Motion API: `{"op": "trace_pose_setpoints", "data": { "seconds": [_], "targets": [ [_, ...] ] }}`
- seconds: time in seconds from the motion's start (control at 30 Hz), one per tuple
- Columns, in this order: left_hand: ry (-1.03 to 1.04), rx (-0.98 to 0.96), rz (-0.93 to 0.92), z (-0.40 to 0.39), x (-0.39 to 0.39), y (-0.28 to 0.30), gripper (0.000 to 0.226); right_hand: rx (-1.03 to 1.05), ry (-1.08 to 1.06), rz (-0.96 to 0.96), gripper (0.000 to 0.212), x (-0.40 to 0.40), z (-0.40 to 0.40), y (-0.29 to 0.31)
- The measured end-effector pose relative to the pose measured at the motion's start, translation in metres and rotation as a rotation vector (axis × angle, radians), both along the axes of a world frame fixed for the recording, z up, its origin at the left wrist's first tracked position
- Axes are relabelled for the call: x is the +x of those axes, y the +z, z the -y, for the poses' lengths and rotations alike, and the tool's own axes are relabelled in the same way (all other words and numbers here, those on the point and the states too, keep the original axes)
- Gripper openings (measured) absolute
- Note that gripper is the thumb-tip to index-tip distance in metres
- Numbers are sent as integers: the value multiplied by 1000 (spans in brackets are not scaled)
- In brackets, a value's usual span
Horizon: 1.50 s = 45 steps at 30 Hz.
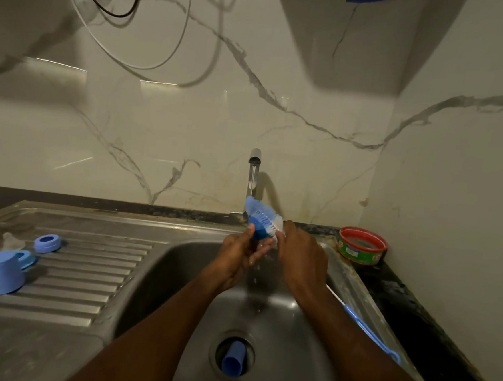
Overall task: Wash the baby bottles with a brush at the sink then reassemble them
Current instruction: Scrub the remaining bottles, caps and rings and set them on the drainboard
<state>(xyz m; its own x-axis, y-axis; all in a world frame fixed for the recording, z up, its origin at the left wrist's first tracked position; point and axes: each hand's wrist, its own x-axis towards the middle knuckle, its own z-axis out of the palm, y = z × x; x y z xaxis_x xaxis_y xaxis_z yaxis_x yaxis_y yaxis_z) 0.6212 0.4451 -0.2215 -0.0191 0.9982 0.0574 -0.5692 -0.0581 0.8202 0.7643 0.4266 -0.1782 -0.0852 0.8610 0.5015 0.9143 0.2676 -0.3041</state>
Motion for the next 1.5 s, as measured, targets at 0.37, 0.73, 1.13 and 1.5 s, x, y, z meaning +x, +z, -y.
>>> {"op": "trace_pose_setpoints", "data": {
  "seconds": [0.37, 0.73, 1.13, 1.5],
  "targets": [
    [-55, 12, 94, 2, -8, 3, 35, -33, 1, -71, 33, 3, 1, 1],
    [92, -28, 260, 1, -12, 7, 39, 84, 65, 65, 31, -1, 3, 13],
    [56, 89, 80, 1, -8, 5, 28, 29, -1, 16, 34, 4, 1, 4],
    [78, -81, 282, 2, -3, 3, 38, 15, 12, 32, 31, -3, 7, 0]
  ]
}}
